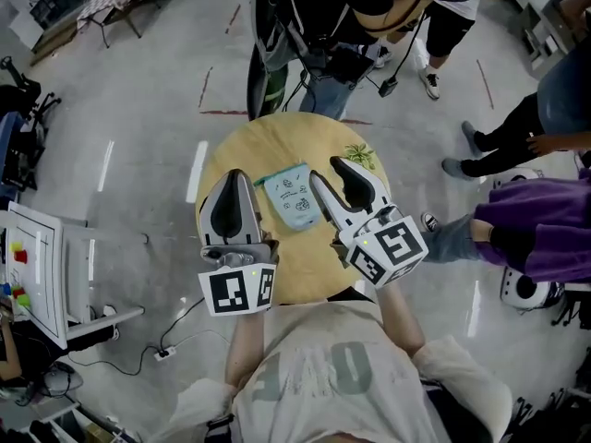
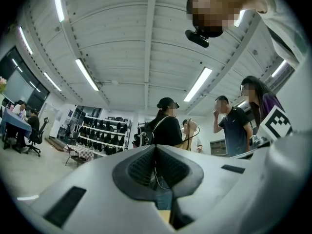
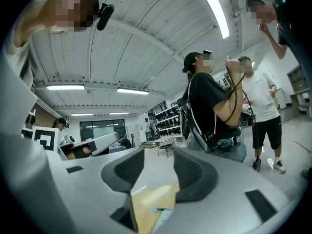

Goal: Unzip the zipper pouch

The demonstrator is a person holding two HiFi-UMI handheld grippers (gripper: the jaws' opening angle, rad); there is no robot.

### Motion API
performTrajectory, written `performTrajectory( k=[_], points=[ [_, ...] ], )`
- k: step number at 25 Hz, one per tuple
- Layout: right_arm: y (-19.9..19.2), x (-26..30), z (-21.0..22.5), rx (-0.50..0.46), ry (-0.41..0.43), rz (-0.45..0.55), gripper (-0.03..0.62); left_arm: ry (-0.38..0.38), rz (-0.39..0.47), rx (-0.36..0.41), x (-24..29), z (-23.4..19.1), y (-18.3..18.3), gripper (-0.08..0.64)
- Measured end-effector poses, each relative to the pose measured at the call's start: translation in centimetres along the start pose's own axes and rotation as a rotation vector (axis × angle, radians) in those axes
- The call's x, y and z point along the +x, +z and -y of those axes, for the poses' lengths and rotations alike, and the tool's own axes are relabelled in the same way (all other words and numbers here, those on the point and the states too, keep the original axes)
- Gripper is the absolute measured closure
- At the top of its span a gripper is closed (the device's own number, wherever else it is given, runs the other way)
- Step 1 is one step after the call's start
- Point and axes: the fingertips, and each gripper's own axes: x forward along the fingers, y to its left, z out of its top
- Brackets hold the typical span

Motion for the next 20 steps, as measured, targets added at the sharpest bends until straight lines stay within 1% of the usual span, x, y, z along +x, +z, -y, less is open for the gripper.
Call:
performTrajectory(
  k=[1, 3, 7, 12, 17, 20],
  points=[
    [-0.4, 0.6, 0.5, 0.023, 0.003, -0.012, 0.393, 0.002, -0.001, 0.003, 0.2, -0.1, -0.1, 0.532],
    [-1.5, 1.8, 1.6, 0.063, -0.009, -0.039, 0.363, 0.010, -0.009, 0.007, 0.5, -0.5, -0.5, 0.532],
    [-4.6, 4.3, 4.6, 0.133, -0.046, -0.117, 0.326, 0.034, -0.040, 0.002, 0.8, -1.4, -1.7, 0.532],
    [-11.2, 7.8, 8.7, 0.188, -0.104, -0.269, 0.319, 0.065, -0.078, 0.005, 1.5, -3.1, -3.8, 0.531],
    [-18.8, 10.0, 12.1, 0.300, -0.160, -0.431, 0.322, 0.100, -0.141, -0.006, 1.7, -4.3, -6.6, 0.532],
    [-23.2, 10.4, 13.9, 0.328, -0.186, -0.538, 0.368, 0.115, -0.184, -0.016, 1.7, -4.7, -8.3, 0.532]
  ],
)
